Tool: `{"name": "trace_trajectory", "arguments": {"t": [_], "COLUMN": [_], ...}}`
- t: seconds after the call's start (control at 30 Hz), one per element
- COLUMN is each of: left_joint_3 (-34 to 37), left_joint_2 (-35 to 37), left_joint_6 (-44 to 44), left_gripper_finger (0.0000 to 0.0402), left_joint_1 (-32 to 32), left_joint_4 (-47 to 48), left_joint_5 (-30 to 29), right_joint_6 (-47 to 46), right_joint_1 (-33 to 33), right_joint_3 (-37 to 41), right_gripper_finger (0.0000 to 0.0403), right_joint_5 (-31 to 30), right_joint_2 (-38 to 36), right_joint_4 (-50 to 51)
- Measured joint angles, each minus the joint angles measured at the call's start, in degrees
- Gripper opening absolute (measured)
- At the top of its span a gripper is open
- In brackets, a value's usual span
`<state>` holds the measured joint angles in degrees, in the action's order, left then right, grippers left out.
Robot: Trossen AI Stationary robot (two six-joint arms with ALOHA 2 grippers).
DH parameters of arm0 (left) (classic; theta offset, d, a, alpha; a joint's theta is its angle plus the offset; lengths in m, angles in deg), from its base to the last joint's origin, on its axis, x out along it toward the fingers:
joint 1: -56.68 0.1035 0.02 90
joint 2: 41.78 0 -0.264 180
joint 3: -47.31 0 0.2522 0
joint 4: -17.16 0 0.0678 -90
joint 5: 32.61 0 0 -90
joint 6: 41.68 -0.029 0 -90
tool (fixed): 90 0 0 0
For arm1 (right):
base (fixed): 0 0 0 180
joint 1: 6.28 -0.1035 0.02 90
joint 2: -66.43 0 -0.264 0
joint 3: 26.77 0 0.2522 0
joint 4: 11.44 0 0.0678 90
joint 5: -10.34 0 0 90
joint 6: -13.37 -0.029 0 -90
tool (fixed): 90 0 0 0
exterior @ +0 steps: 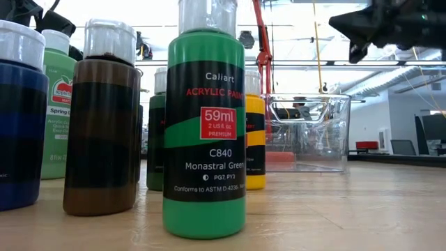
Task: Pick & Place Paint Supplies
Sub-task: Put the large green paint bottle into the transparent bin
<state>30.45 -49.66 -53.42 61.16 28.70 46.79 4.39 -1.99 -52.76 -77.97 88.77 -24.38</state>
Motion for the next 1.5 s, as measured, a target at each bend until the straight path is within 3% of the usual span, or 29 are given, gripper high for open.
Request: {"name": "trace_trajectory", "arguments": {"t": [0.2,0.67,0.93,1.1,1.5], "left_joint_3": [0.0,0.0,0.0,0.0,0.0], "left_joint_2": [0.0,0.0,0.0,0.0,0.0], "left_joint_6": [-1.4,-1.0,0.4,-0.2,6.3], "left_gripper_finger": [0.0026,0.0026,0.0026,0.0026,0.0026], "left_joint_1": [0.0,0.0,0.0,0.0,0.0], "left_joint_4": [-0.1,-0.2,-1.6,-4.8,-1.7], "left_joint_5": [0.0,0.0,0.0,0.0,1.4], "right_joint_6": [0.1,6.1,9.3,11.7,10.7], "right_joint_1": [0.2,0.2,0.1,0.1,0.1], "right_joint_3": [7.5,9.0,9.2,11.4,11.4], "right_gripper_finger": [0.0001,0.0000,0.0006,0.0011,0.0001], "right_joint_5": [-2.6,-3.4,-3.1,-3.4,-2.9], "right_joint_2": [-2.8,-2.7,-2.4,-0.4,2.2], "right_joint_4": [-8.8,-6.5,0.7,-2.4,-4.3]}}
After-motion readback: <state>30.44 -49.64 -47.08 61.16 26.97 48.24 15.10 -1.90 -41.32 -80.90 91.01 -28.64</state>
